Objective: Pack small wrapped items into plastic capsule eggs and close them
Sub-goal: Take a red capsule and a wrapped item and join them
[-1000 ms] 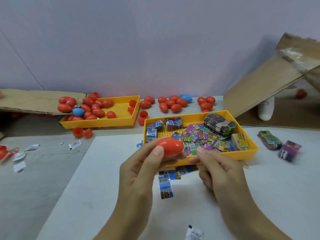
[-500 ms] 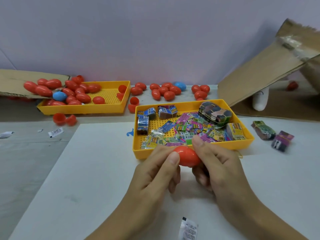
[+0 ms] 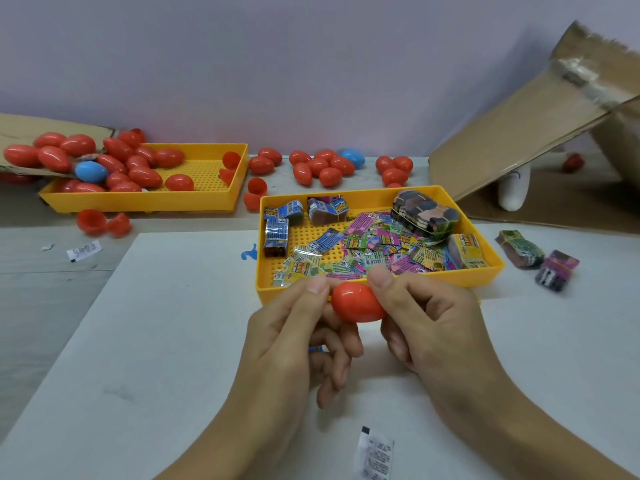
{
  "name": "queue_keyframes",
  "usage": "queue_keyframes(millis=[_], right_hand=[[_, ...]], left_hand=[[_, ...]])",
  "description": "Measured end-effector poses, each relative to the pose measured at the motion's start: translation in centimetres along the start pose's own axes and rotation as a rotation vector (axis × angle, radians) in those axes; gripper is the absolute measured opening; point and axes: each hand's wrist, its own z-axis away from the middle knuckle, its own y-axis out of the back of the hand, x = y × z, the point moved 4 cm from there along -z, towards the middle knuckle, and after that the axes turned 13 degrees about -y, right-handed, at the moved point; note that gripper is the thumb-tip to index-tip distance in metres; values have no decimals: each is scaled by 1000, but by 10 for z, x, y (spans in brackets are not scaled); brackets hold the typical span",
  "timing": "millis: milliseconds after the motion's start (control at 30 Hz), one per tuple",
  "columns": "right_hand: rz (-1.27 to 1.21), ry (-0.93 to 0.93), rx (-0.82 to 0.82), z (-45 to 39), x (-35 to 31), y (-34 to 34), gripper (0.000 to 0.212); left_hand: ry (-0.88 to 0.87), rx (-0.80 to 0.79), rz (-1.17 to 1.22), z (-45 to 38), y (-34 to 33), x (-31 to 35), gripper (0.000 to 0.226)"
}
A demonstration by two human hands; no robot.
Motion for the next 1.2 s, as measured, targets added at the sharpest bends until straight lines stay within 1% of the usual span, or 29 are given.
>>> queue_keyframes(millis=[167,267,333,367,400,467,567,733,833,900,967,1133,1200], right_hand=[[-47,-39,-42,1,0,0,38],[-90,-16,-66,3,-2,0,29],[-95,12,-61,3,-2,0,20],[-95,26,-52,3,-2,0,19],[-87,40,-42,2,-2,0,23],[-59,66,-36,2,-1,0,30],[-42,114,-54,2,-1,-1,30],[-9,142,-81,3,-2,-3,31],[9,153,-98,5,-3,-4,32],[2,146,-110,5,-3,-4,30],[-37,117,-106,5,-3,-2,26],[-154,-17,-83,1,4,3,16],[-175,-51,-76,0,5,3,14]], left_hand=[[24,27,44,-2,2,-2,41],[16,40,42,-2,3,-2,42],[16,55,48,-2,3,-2,40],[16,56,53,-2,3,-2,38],[15,53,59,-1,3,-2,37],[16,47,70,-1,2,0,43],[25,59,86,-1,2,1,49],[30,87,32,0,4,2,48],[-6,101,-3,0,3,3,41],[-47,102,-27,0,2,5,31],[-83,79,-56,1,1,6,26],[-96,77,-83,3,2,5,35],[-102,53,-112,3,2,5,33]])
